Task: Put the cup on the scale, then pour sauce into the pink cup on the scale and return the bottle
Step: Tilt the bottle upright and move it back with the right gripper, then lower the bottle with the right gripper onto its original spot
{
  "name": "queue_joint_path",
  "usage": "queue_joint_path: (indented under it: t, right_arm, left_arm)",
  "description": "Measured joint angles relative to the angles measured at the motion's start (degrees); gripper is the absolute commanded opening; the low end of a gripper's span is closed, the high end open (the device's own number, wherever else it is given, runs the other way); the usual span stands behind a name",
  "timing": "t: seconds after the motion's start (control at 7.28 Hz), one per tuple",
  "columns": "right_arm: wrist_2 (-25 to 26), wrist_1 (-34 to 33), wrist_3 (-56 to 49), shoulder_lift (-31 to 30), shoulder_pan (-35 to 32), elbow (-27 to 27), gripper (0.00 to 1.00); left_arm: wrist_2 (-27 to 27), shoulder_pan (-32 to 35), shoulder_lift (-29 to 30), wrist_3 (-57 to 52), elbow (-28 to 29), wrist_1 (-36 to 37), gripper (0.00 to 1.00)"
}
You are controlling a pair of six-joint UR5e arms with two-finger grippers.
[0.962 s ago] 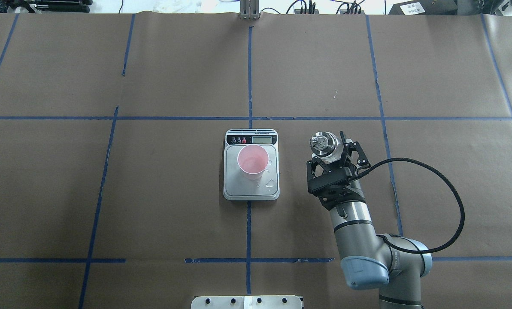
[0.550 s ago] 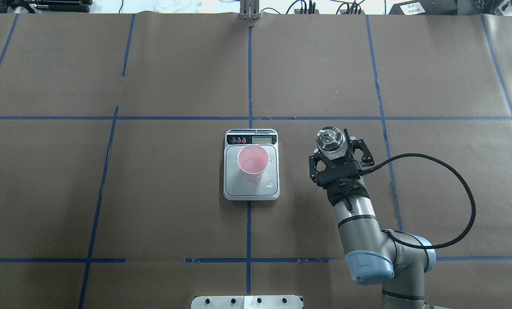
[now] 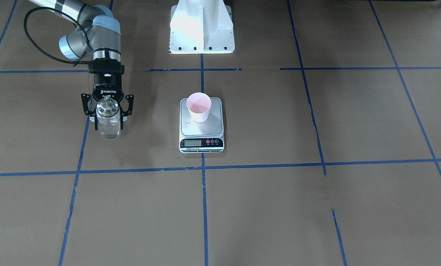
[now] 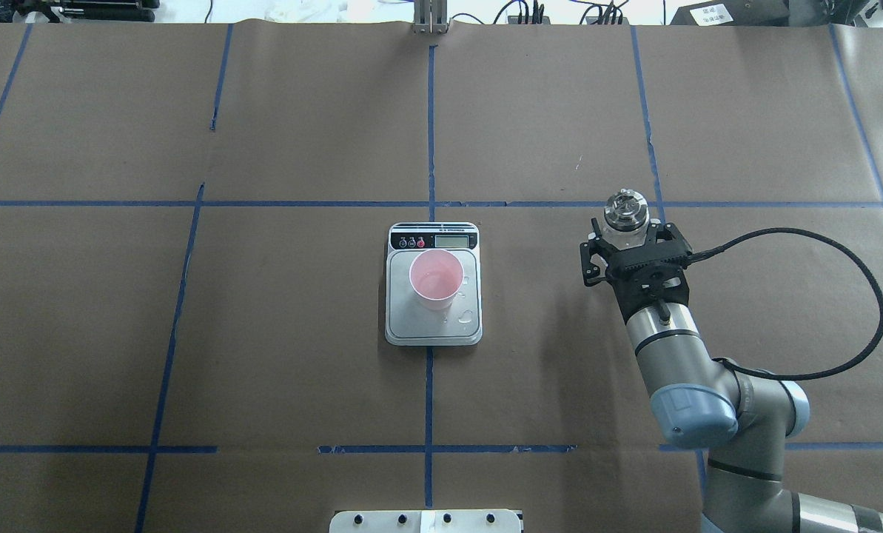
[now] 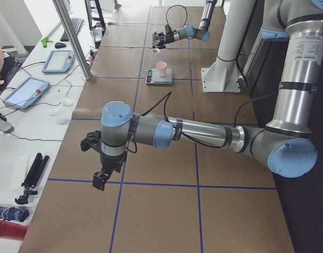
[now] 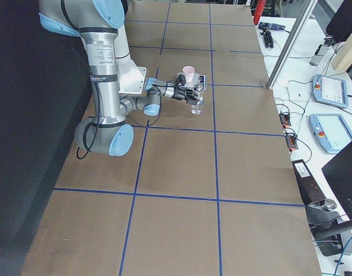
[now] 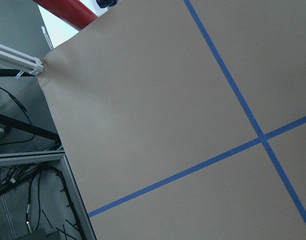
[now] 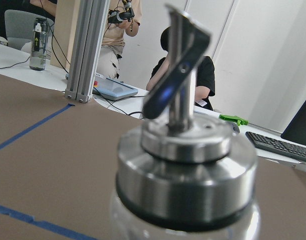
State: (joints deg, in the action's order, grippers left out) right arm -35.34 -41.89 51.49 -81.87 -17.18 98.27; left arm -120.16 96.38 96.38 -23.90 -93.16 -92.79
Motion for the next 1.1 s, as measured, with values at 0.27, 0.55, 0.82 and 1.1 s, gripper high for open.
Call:
queue_joint_path:
  t: [0.27, 0.55, 0.82, 1.1]
  right_arm:
    - [-4.16, 0.01, 3.62, -3.12, -2.14, 1.85, 0.0]
    - [-6.88, 0.18, 11.68, -6.58, -2.74, 3.7, 0.0]
    - [-7.81, 0.22, 16.55, -8.48, -2.83, 4.27, 0.0]
    - [-7.63, 0.23, 18.38, -9.58, -2.84, 3.83, 0.0]
  left_arm:
    - [0.14, -0.02, 0.15, 0.13, -0.51, 0.45, 1.0]
    - [0.18, 0.02, 0.26, 0.14, -0.6, 0.46, 1.0]
    - [0.18, 0.03, 0.28, 0.15, -0.75, 0.46, 1.0]
    - [0.18, 0.04, 0.22, 0.13, -1.0, 0.48, 1.0]
